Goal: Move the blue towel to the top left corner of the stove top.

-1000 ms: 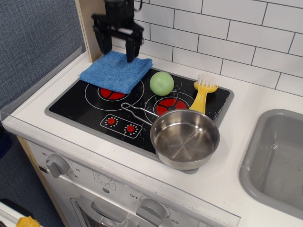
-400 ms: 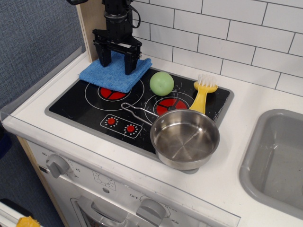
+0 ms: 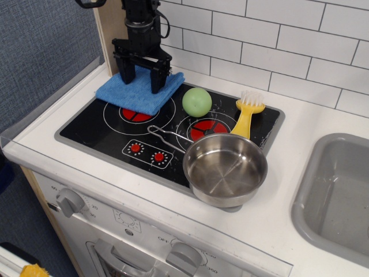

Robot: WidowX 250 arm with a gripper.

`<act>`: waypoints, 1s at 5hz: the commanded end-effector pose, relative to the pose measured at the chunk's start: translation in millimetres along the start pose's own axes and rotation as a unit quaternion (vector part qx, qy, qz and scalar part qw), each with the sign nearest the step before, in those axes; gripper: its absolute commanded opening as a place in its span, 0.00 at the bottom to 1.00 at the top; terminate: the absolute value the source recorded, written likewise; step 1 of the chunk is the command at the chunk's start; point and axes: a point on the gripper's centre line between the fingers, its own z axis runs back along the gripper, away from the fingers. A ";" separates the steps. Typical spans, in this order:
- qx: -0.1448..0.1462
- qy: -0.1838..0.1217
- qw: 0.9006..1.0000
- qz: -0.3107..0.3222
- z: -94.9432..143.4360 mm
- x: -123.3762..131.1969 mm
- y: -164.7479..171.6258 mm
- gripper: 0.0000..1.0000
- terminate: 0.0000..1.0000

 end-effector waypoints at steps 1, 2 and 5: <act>-0.011 -0.009 1.000 0.013 23.8 -34.7 21.6 1.00 0.00; -0.001 0.003 1.000 0.023 25.0 -55.1 31.0 1.00 0.00; 0.013 0.015 1.000 -0.005 23.6 -80.0 21.6 1.00 0.00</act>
